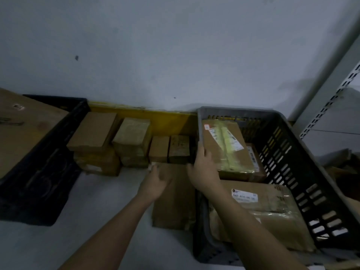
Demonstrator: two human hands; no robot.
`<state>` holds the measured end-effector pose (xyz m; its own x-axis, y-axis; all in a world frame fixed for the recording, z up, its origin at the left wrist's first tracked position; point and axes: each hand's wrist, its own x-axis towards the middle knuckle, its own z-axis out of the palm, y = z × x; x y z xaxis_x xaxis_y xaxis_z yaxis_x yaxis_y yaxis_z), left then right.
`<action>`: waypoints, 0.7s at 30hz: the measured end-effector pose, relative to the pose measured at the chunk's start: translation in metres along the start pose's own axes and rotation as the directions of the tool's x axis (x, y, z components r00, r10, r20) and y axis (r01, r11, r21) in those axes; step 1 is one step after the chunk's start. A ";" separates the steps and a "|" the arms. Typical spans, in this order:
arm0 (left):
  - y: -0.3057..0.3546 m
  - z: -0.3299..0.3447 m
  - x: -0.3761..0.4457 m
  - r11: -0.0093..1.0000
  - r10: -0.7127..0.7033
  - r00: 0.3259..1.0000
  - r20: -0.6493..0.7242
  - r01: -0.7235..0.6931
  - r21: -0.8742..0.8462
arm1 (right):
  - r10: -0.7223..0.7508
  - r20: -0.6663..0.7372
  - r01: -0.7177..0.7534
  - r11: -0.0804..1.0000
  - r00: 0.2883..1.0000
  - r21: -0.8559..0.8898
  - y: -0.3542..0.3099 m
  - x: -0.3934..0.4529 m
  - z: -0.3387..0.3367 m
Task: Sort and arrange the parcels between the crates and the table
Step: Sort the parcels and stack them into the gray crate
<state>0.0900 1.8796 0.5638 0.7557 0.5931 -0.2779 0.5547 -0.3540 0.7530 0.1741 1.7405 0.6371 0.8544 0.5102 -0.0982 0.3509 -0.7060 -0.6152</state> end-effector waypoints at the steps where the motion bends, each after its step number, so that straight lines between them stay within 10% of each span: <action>1: -0.009 0.005 0.000 0.997 -0.059 0.998 0.029 0.061 -0.041 | 0.025 -0.024 -0.025 1.000 0.999 -0.004 0.000 0.001 0.002; 9: -0.054 0.028 -0.015 0.880 -0.379 0.874 0.305 0.442 -0.172 | 0.064 -0.073 -0.066 0.998 0.995 -0.020 0.002 0.000 0.003; 21: -0.055 0.013 0.001 0.904 -0.318 0.933 0.171 0.352 -0.244 | 0.080 -0.081 -0.081 0.997 0.993 -0.014 -0.004 -0.004 0.000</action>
<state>0.0647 1.8904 0.5146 0.5882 0.5418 -0.6004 0.6827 0.0653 0.7278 0.1693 1.7414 0.6400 0.9081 0.4105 -0.0831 0.2856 -0.7521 -0.5939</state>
